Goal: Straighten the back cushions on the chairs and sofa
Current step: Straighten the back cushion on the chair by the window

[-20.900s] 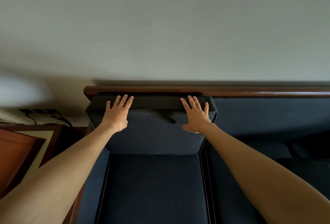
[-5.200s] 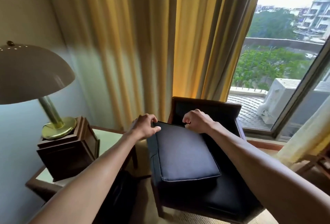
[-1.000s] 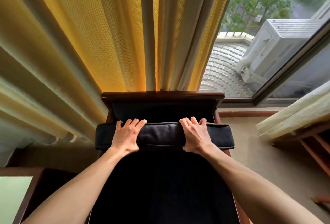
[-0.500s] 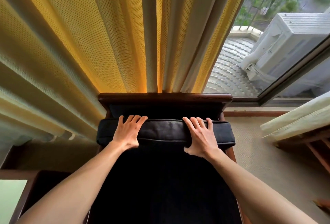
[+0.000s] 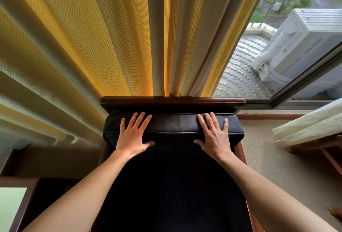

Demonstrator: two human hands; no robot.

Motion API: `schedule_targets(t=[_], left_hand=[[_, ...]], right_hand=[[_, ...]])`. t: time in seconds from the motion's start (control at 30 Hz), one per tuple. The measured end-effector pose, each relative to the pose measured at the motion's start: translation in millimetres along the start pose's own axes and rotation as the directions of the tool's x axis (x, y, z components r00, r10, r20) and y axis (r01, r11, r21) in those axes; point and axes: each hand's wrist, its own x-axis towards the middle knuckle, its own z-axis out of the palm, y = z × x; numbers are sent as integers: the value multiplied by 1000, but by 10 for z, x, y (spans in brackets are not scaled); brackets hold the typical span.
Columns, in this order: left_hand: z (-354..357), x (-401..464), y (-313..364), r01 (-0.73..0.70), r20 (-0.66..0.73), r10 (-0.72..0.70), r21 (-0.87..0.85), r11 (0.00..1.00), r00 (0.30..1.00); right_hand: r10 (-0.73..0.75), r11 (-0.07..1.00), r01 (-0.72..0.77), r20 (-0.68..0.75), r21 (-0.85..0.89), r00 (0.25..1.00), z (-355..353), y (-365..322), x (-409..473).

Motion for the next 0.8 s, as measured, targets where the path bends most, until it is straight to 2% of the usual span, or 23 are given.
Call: schedule_targets(t=[0.37,0.57,0.7,0.8], left_hand=[[0,176,17,26,68,-26,12,1000,997],[-157,84,122,63,145,-61,-9,998,988],[-372,-88,266,99,67,-90,-141,985,994],[-727,-308,295,118,35,-113,-231,966,993]], right_hand=[[-5,1000,4,114,15,993,-14,8,248],[3,1000,-5,241,11,970,-157,-41,181],[34,998,-13,387,-56,922,-460,-201,159],[-21,1000,20,396,7,918,-889,-480,146]])
